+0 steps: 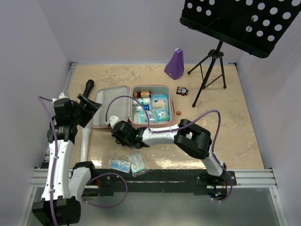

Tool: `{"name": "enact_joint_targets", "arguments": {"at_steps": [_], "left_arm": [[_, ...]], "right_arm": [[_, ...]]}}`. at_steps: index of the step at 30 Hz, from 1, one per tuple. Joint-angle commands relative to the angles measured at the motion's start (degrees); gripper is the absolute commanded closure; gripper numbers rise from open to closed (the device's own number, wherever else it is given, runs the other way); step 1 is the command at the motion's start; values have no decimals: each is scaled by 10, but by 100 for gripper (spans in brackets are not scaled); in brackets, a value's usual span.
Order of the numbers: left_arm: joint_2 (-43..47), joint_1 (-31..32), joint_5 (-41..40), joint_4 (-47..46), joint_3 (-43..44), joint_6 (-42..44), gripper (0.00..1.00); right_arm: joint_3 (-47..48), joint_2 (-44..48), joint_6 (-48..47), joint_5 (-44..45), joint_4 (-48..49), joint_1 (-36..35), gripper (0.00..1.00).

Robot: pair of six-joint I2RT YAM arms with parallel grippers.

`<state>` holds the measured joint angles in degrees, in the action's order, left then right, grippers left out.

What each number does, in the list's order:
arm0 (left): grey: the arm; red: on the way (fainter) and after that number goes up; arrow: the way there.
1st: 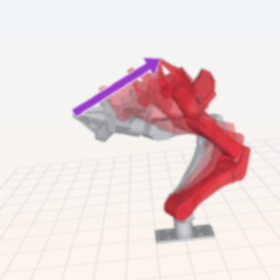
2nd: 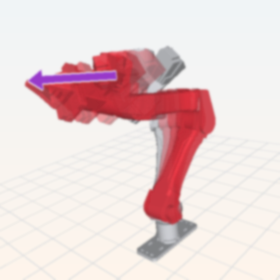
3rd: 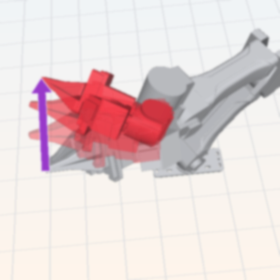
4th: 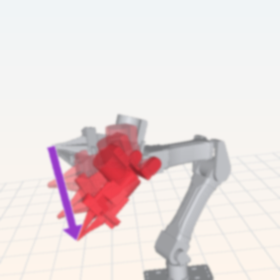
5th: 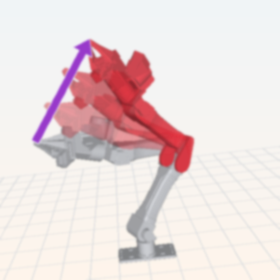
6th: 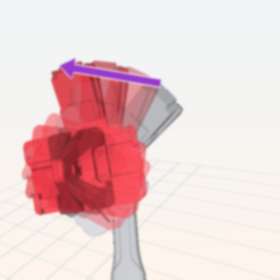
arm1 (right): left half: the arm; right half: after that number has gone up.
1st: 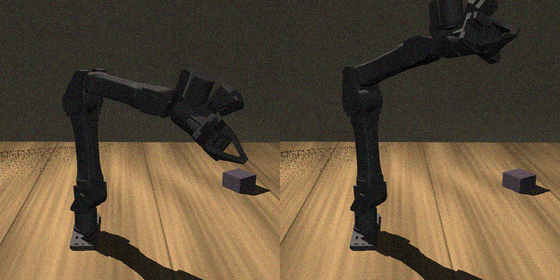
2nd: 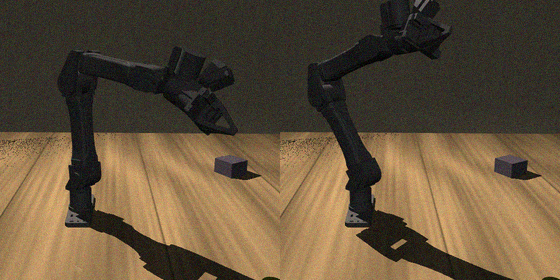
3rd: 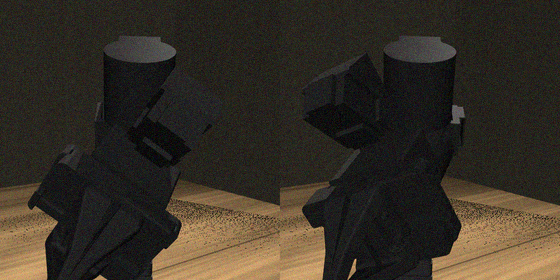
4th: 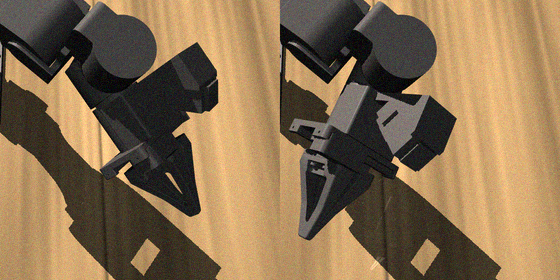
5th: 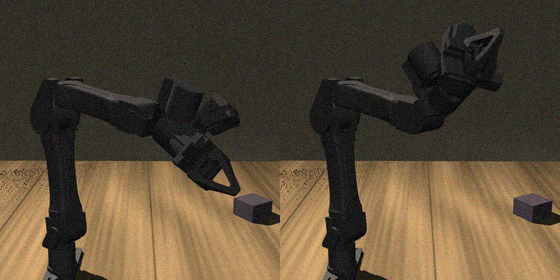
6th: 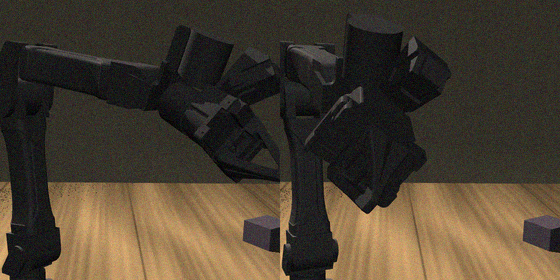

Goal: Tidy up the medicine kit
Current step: Pick up the scissors from the center of the board.

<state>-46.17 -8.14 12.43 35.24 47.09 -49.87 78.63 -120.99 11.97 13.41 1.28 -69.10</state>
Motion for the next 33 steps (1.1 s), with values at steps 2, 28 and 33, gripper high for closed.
{"name": "enact_joint_targets", "arguments": {"at_steps": [2,28,33], "left_arm": [[7,-4,12,-18,-3,10,14],[6,-4,15,-24,-10,8,15],[7,-4,19,-28,-14,6,15]], "right_arm": [[-16,-1,9,5,-43,2,97],[-5,102,29,23,-112,1,100],[-12,113,31,21,-123,1,100]]}}
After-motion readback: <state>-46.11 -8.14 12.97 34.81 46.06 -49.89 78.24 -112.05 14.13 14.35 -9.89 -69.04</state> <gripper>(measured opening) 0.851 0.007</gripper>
